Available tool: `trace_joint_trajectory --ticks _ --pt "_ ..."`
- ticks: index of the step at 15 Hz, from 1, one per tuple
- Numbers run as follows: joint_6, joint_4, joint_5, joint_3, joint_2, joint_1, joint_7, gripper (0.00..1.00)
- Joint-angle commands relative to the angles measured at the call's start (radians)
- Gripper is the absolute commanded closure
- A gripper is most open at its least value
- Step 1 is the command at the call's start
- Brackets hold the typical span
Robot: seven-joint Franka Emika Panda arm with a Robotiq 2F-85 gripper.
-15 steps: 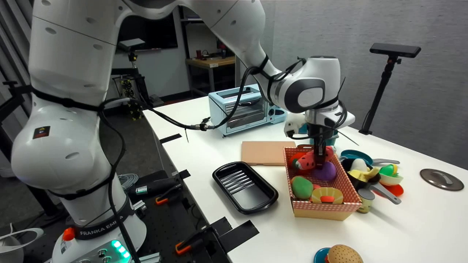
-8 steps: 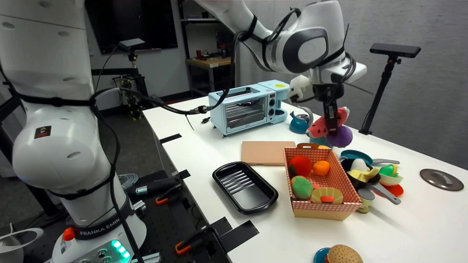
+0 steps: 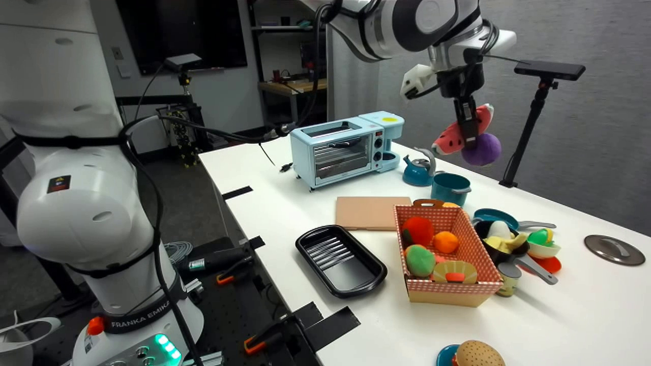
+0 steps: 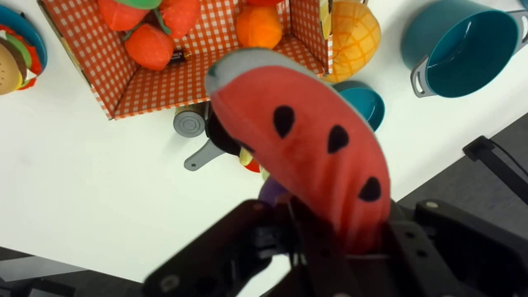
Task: Take the objects from the basket and drop them on the table
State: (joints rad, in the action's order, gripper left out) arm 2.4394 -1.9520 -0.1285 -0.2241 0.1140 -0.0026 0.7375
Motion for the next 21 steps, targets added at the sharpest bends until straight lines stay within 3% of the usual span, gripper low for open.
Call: trace_joint_trajectory --ticks 1,11,21 --pt "-0.054 0.100 -0.032 0.038 0.061 -0.010 0.040 0.96" --pt "-0.159 0.375 -0.027 0.045 0.262 0.016 0.033 0.96" --pt "-0.208 0.520 -0.058 0.045 0.383 0.103 0.058 0.96"
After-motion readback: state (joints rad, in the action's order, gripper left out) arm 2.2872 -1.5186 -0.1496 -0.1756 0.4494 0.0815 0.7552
